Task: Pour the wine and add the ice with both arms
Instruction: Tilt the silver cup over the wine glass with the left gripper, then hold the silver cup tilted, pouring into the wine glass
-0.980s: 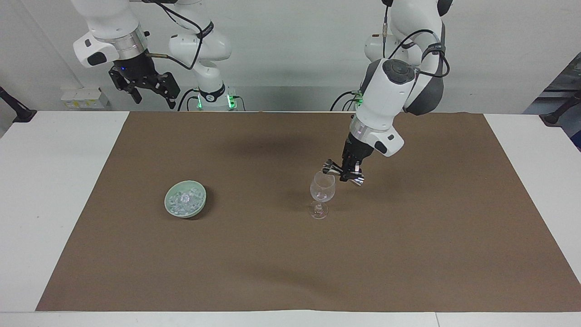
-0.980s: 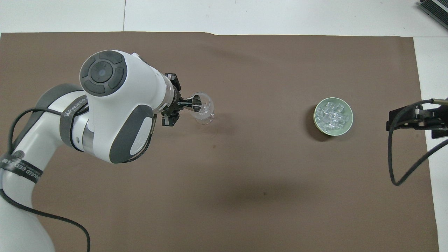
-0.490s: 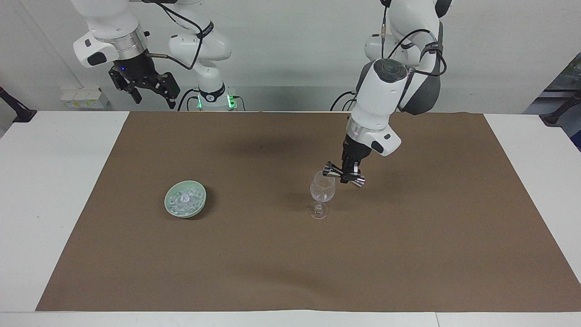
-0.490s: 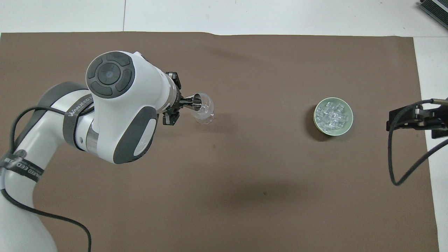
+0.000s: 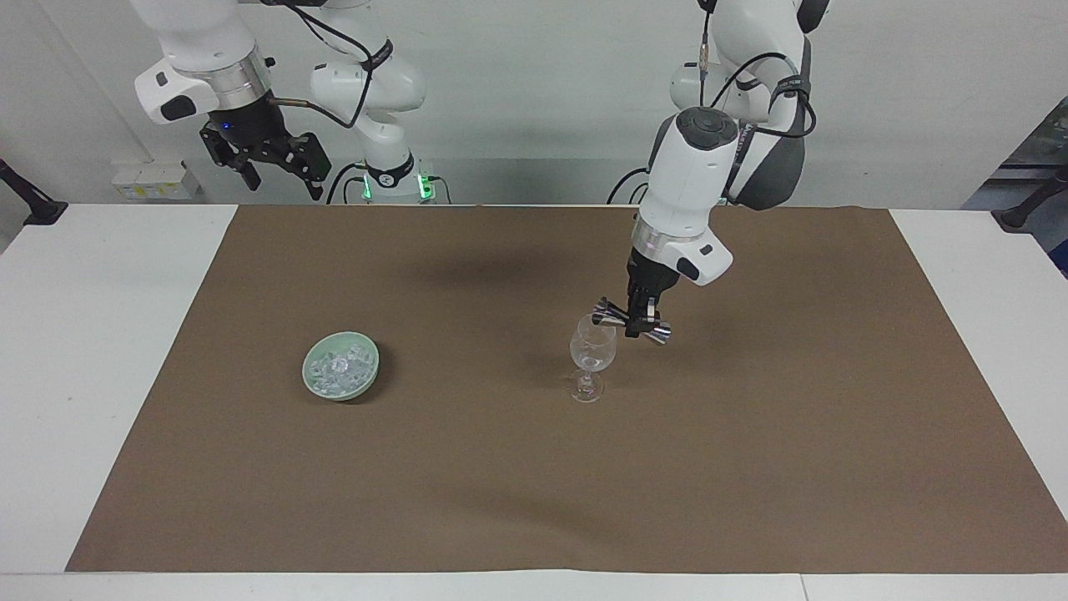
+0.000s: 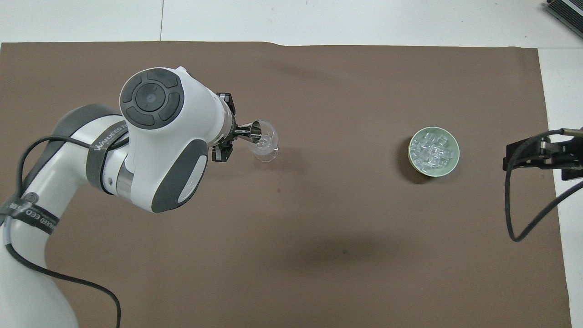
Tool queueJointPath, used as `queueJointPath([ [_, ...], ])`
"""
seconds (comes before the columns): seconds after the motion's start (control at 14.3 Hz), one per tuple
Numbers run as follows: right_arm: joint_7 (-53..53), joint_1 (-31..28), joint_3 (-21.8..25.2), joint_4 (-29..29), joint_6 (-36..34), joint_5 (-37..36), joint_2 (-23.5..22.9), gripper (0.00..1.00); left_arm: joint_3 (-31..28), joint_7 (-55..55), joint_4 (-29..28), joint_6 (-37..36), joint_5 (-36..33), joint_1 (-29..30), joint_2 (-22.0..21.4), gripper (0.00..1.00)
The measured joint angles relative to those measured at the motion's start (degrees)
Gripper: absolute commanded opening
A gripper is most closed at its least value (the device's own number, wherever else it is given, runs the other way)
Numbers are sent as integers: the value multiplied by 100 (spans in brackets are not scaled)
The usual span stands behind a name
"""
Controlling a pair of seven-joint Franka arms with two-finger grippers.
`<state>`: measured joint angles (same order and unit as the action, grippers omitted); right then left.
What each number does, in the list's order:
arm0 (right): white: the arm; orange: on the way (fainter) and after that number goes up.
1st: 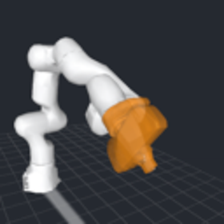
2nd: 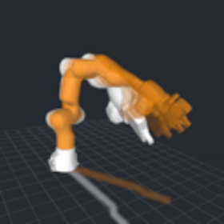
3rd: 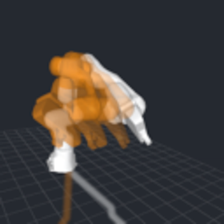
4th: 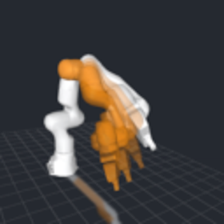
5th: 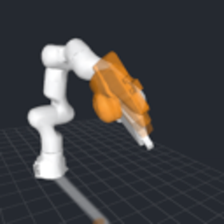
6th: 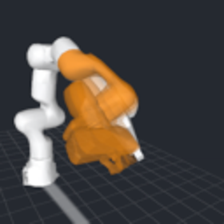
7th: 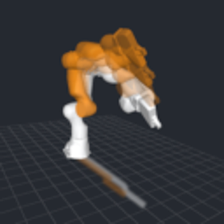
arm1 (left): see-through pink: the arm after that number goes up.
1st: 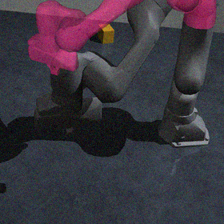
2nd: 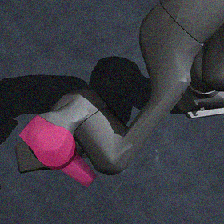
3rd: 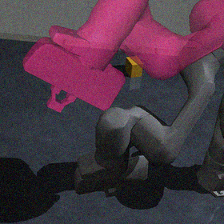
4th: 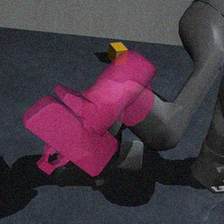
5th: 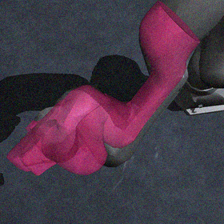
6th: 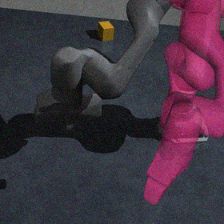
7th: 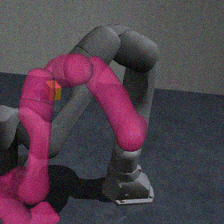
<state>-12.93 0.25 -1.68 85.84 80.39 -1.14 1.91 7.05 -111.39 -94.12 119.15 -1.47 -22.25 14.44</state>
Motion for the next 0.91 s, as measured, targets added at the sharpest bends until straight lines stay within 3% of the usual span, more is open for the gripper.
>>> queueJointPath([
  [0.91, 0, 0, 0, 0, 0, 0, 0, 100, 2, -7, 103, -88, -448, -108, 2, 0],
])
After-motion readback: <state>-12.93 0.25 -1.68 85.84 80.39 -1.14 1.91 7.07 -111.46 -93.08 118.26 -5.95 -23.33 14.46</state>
